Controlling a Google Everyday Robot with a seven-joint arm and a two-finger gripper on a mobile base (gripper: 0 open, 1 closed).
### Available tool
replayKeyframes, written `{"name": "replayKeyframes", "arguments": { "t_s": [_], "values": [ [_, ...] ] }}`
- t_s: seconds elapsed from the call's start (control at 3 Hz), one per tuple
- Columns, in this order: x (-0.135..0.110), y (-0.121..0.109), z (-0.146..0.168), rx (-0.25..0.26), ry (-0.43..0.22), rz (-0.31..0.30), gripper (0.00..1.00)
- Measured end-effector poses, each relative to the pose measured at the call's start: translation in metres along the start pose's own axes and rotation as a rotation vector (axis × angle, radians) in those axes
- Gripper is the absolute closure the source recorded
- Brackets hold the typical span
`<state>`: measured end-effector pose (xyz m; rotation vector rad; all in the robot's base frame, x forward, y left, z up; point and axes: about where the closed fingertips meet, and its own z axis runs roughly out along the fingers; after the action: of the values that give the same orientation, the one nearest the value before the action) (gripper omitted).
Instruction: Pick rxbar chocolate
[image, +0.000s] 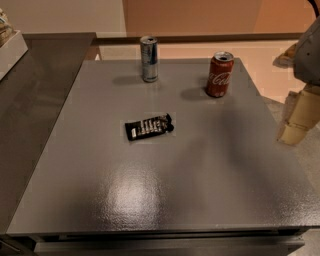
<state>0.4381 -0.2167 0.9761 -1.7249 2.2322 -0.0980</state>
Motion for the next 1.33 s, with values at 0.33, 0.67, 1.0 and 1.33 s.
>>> {"name": "replayKeyframes", "arguments": {
  "t_s": [0.33, 0.67, 1.0, 1.33],
  "values": [
    [0.000, 0.000, 0.000, 0.000, 0.000, 0.000, 0.00],
    [-0.011, 0.002, 0.004, -0.002, -0.003, -0.032, 0.00],
    [-0.043, 0.008, 0.018, -0.023, -0.009, -0.122, 0.00],
    [-0.082, 0.013, 0.043, -0.065, -0.010, -0.224, 0.00]
  ]
}}
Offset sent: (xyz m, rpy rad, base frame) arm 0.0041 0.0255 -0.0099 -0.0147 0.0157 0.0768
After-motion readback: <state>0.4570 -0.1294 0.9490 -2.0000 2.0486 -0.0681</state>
